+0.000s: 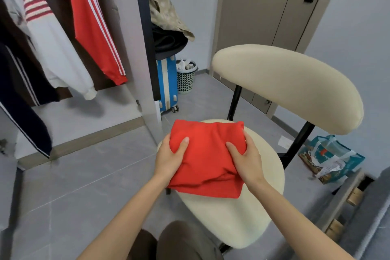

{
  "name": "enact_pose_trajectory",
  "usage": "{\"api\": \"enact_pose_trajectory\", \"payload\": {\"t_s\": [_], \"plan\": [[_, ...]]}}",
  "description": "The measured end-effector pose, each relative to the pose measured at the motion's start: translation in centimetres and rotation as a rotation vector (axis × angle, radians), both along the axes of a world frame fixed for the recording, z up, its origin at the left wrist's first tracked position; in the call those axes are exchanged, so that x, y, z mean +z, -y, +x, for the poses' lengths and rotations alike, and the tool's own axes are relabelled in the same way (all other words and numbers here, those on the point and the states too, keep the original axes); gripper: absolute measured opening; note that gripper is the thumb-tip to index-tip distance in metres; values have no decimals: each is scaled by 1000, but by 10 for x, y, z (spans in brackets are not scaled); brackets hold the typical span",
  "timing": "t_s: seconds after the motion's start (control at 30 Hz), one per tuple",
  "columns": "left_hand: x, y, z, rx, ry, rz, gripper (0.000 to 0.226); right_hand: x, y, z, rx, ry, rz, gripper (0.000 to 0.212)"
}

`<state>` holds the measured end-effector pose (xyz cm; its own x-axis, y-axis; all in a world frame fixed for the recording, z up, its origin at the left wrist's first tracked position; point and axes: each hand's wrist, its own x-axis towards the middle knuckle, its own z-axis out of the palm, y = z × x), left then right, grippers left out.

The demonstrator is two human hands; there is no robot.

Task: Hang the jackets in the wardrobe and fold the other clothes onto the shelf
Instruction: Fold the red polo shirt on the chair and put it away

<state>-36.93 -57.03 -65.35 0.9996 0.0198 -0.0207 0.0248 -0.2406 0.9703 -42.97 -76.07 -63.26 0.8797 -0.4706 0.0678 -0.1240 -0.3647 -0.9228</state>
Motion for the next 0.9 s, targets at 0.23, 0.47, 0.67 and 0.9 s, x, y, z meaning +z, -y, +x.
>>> {"api": "enact_pose_trajectory", "payload": {"t_s": [0.23, 0.47, 0.67, 0.9], "plan": [[38, -80, 48, 130, 128, 10, 53, 33, -72, 74, 143, 175, 27, 61], [68, -161, 108, 243, 176, 75, 60, 61, -154, 158, 296, 187, 17, 64], [175, -231, 128, 395, 166, 120, 61, 161, -223, 207, 420, 199, -8, 62], [386, -314, 152, 483, 308, 170, 62, 363, -305, 258, 545, 304, 14, 60]]}}
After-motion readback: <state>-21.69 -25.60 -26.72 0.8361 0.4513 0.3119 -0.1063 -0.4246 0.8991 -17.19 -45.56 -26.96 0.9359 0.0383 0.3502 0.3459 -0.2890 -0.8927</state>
